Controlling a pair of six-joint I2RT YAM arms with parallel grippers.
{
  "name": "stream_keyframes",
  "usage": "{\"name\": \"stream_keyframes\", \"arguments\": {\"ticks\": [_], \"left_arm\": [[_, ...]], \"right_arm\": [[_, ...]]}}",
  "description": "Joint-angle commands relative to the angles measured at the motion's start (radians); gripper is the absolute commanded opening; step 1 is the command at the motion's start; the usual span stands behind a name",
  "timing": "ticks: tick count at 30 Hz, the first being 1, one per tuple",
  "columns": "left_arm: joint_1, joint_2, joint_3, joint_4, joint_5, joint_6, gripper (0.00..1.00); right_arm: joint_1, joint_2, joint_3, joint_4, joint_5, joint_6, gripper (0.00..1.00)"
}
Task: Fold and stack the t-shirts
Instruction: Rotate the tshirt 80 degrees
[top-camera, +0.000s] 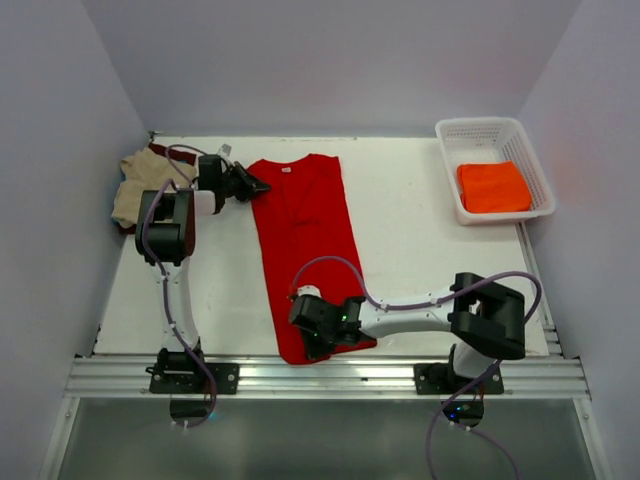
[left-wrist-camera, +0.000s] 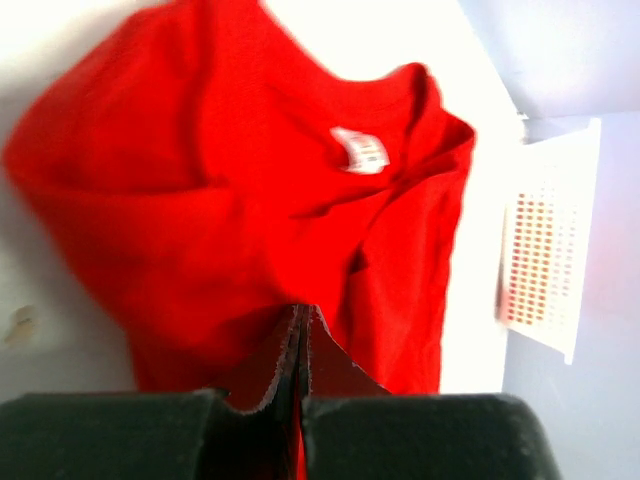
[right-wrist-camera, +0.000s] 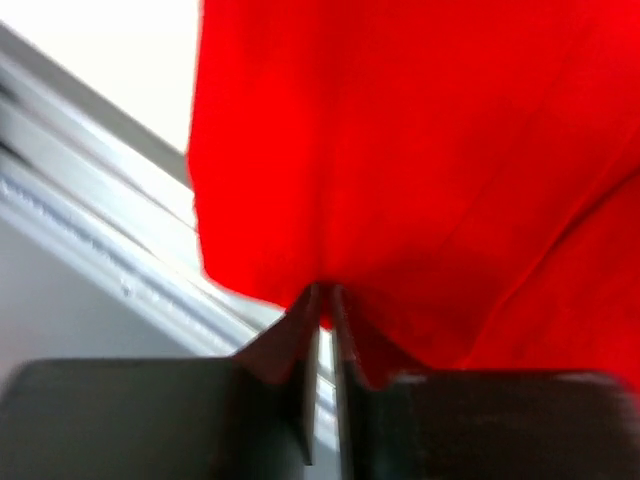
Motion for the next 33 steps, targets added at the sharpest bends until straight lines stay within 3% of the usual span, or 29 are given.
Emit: {"name": "stream_keyframes", "arguments": {"ticks": [1, 3, 4, 5, 7, 9, 11, 19, 24, 33], "left_arm": [[0.007, -0.016, 0.027, 0.208, 0.093, -0.070, 0.01], [0.007, -0.043, 0.035, 0.261, 0.115, -0.107, 0.07], [0.007, -0.050, 0.041, 0.307, 0.133, -0.119, 0.19], [0.007, -0.059, 0.045, 0.316, 0.142, -0.125, 0.29], [0.007, -0.105, 0.053, 0.295, 0.147, -0.111, 0.48], [0.007, -0.147, 0.087, 0.205, 0.127, -0.020, 0.55], [0.001, -0.150, 0.125, 0.044, 0.083, 0.036, 0.56], [-0.024, -0.061, 0.199, -0.074, 0.060, 0.070, 0.54], [-0.071, -0.003, 0.239, -0.168, 0.003, 0.111, 0.53], [-0.146, 0.034, 0.331, -0.392, -0.142, 0.174, 0.50]], "right_arm": [[0.040, -0.025, 0.075, -0.136, -0.010, -0.085, 0.16], [0.041, -0.068, 0.152, -0.166, 0.024, -0.159, 0.24], [0.040, -0.082, 0.213, -0.178, 0.067, -0.186, 0.30], [0.038, -0.093, 0.248, -0.226, 0.099, -0.234, 0.46], [0.034, -0.130, 0.316, -0.277, 0.174, -0.272, 0.58], [0.021, -0.176, 0.389, -0.333, 0.271, -0.309, 0.66], [-0.018, -0.212, 0.428, -0.382, 0.330, -0.317, 0.66], [-0.166, -0.519, 0.394, -0.510, 0.556, -0.253, 0.68], [-0.184, -0.640, 0.390, -0.593, 0.667, -0.222, 0.74], [-0.186, -0.680, 0.379, -0.637, 0.728, -0.206, 0.75]]}}
